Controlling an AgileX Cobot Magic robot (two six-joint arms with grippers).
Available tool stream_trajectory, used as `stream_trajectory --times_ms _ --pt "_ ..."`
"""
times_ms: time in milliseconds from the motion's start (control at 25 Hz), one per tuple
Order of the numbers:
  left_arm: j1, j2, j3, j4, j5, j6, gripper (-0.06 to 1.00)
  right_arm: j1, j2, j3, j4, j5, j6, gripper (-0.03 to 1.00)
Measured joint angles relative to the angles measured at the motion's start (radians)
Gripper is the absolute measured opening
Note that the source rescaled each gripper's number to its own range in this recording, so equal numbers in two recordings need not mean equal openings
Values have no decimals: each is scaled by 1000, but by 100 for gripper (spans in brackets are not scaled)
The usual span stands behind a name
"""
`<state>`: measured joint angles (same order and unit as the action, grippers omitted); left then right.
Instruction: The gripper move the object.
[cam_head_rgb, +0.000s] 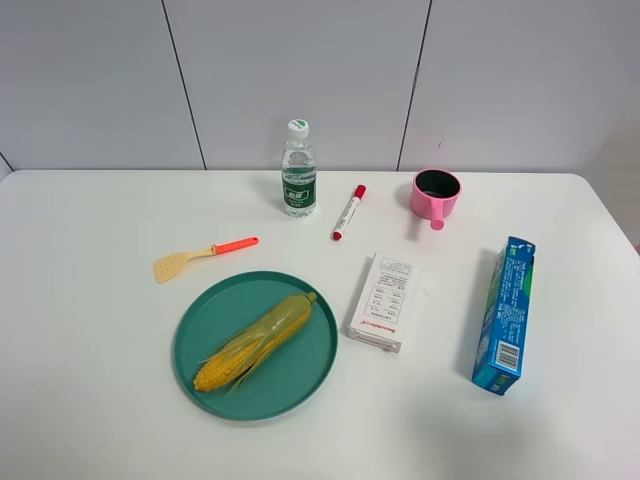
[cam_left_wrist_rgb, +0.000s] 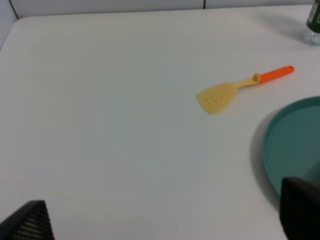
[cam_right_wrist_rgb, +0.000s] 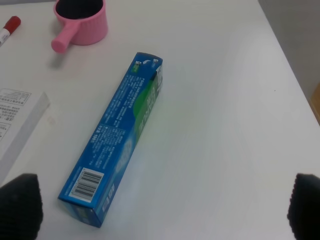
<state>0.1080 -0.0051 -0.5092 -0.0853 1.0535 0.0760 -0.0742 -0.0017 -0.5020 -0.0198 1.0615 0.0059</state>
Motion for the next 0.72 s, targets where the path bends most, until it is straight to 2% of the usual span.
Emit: stream_trajectory --times_ms 720 --pt "-1 0 0 0 0 0 81 0 0 0 0 0 0 100"
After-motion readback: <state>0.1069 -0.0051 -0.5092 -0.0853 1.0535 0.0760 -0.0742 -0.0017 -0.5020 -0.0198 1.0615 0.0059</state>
